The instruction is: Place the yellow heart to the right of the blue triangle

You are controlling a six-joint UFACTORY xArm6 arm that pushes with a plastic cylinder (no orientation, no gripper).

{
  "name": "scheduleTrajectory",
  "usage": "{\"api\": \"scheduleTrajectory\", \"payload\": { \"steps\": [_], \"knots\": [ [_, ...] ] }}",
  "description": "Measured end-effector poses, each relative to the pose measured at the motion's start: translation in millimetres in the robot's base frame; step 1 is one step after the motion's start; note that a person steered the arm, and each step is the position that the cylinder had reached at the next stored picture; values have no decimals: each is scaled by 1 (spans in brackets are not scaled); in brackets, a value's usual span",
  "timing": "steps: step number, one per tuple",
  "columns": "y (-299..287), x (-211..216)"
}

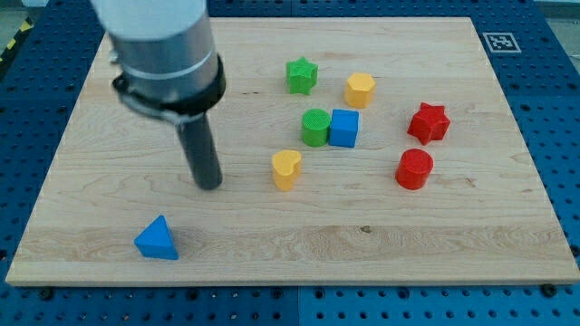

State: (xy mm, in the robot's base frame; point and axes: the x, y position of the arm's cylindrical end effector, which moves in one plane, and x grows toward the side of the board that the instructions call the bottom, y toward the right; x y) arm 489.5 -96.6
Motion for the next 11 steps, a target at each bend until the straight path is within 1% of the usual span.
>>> {"api": "scheduleTrajectory", "payload": {
  "steps": [1,2,3,4,5,6,7,8,11],
  "knots": [
    [46,-35],
    [118,-37],
    [136,-37],
    [133,-35],
    [114,-13],
    [94,0],
    [87,0],
    [73,15],
    [52,27]
  ]
}}
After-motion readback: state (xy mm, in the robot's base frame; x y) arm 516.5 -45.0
